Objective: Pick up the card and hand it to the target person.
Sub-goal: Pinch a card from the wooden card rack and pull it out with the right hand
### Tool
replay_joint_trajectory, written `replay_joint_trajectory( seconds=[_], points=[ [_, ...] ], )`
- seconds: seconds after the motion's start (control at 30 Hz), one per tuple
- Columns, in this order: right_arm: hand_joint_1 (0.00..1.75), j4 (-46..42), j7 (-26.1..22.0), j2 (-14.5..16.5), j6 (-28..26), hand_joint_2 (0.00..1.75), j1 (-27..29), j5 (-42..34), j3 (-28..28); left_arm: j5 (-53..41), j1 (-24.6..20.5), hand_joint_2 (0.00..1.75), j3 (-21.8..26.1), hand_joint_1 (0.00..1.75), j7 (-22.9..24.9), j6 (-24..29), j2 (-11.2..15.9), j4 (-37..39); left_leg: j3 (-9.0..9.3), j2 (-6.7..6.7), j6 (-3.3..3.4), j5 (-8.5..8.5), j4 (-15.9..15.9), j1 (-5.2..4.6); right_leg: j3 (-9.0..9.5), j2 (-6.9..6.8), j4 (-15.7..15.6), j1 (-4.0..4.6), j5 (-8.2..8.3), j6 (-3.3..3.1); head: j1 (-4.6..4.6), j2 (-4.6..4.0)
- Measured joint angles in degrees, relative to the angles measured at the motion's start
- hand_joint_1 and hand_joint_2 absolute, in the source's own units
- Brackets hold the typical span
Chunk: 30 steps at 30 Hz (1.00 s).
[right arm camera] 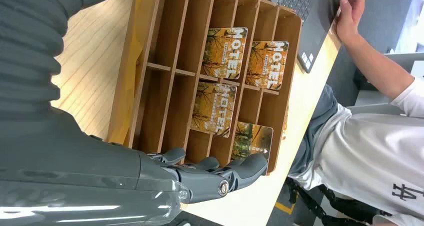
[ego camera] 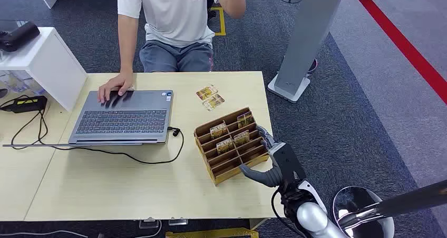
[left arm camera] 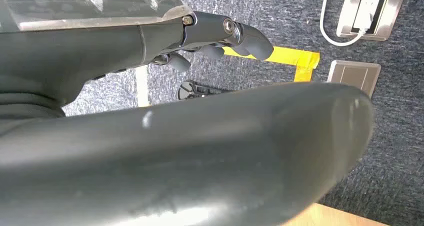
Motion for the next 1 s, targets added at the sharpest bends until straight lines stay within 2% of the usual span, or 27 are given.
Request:
replay_joint_trajectory(
  seconds=[0.1, 0.13, 0.17, 0.23, 0.27, 0.3, 0.47, 0.6, 0.73, 0.9, 0.93, 1.0],
  points=[
    [0.00, 0.00, 0.46, 0.00, -0.23, 1.75, 0.00, 0.76, 0.01, 0.00, 0.00, 0.00, 0.00, 0.00, 0.00, 0.00, 0.00, 0.00, 0.00, 0.00, 0.00, 0.00, 0.00, 0.00, 0.00, 0.00, 0.00, 0.00, 0.00, 0.00, 0.01, 0.00],
    [0.10, 0.00, 0.84, 0.00, -0.44, 1.75, -0.01, 1.42, 0.01, 0.00, 0.00, 0.00, 0.00, 0.00, 0.01, 0.00, 0.00, 0.00, 0.00, 0.00, 0.00, 0.00, 0.00, 0.00, 0.00, 0.00, 0.00, 0.00, 0.00, 0.00, 0.01, 0.00],
    [0.31, 0.00, 1.33, -0.01, -0.72, 1.75, -0.03, 2.37, 0.02, 0.00, 0.00, 0.00, 0.00, 0.00, 0.02, 0.00, 0.00, 0.01, 0.00, 0.00, 0.00, 0.00, 0.00, 0.00, 0.00, 0.00, 0.00, 0.00, 0.00, 0.00, 0.01, 0.00],
    [0.99, -0.01, 2.57, -0.07, -1.32, 1.75, -0.15, 4.75, 0.03, 0.00, 0.00, 0.00, 0.00, 0.00, 0.10, 0.00, 0.00, 0.01, 0.00, 0.00, 0.00, 0.00, 0.00, 0.00, 0.00, 0.00, 0.00, 0.00, 0.00, 0.00, 0.01, 0.00],
    [1.26, -0.04, 3.52, -0.11, -1.66, 1.75, -0.24, 6.48, 0.04, 0.00, 0.00, 0.00, 0.00, 0.00, 0.15, 0.00, 0.00, 0.01, 0.00, 0.00, 0.00, 0.00, 0.00, 0.00, 0.00, 0.00, 0.00, 0.00, 0.00, 0.00, 0.01, 0.00],
    [1.41, -0.13, 4.85, -0.18, -1.95, 1.75, -0.37, 8.99, 0.04, 0.00, 0.00, 0.00, 0.00, 0.00, 0.19, -0.01, 0.00, 0.00, 0.00, 0.00, 0.00, 0.00, 0.00, 0.00, 0.00, 0.00, 0.00, 0.00, 0.00, 0.00, 0.01, 0.00],
    [1.35, -1.43, 14.02, -0.69, -0.82, 1.75, -1.37, 29.09, 0.06, -0.31, 0.00, 0.00, 0.00, 0.00, -0.03, -0.75, 0.00, 0.02, 0.00, 0.00, 0.00, 0.00, 0.00, 0.00, 0.00, 0.00, 0.00, 0.00, 0.00, 0.00, 0.02, 0.00],
    [1.34, -2.90, 18.52, -1.11, 2.91, 1.75, -2.59, 40.32, 0.05, -0.76, 0.00, 0.00, 0.00, 0.00, -0.44, -1.49, 0.00, 0.02, 0.00, 0.00, 0.00, 0.00, 0.00, 0.00, 0.00, 0.00, 0.00, 0.00, 0.00, 0.00, 0.00, 0.00],
    [1.35, -3.84, 20.75, -1.45, 6.03, 1.75, -4.05, 46.43, 0.23, -1.30, 0.00, 0.00, -0.01, 0.00, -0.58, -1.85, 0.00, 0.00, 0.00, 0.00, 0.00, 0.00, 0.00, 0.00, 0.01, 0.00, 0.01, 0.00, 0.00, 0.00, -0.02, 0.00],
    [1.26, -3.97, 21.87, -1.70, 9.17, 1.75, -6.03, 50.25, 0.85, -1.64, -0.02, 0.00, -0.02, 0.00, -0.65, -2.08, 0.00, 0.02, 0.00, 0.00, 0.00, 0.00, 0.00, 0.00, 0.01, 0.00, 0.01, 0.00, 0.00, 0.00, 0.03, 0.00],
    [1.22, -3.93, 21.90, -1.73, 9.69, 1.75, -6.41, 50.55, 1.05, -1.67, -0.02, 0.00, -0.02, 0.00, -0.66, -2.10, 0.00, 0.02, -0.01, 0.00, 0.00, 0.00, 0.00, 0.00, 0.01, 0.00, 0.01, 0.00, 0.00, 0.00, 0.04, 0.00],
    [1.02, -3.73, 21.87, -1.74, 10.79, 1.75, -7.31, 51.02, 1.64, -1.74, -0.04, 0.00, -0.02, 0.00, -0.68, -2.15, 0.00, 0.02, -0.01, 0.00, 0.00, 0.00, 0.00, 0.00, 0.01, 0.00, 0.01, 0.00, 0.00, 0.00, 0.02, 0.00]
  ],
)
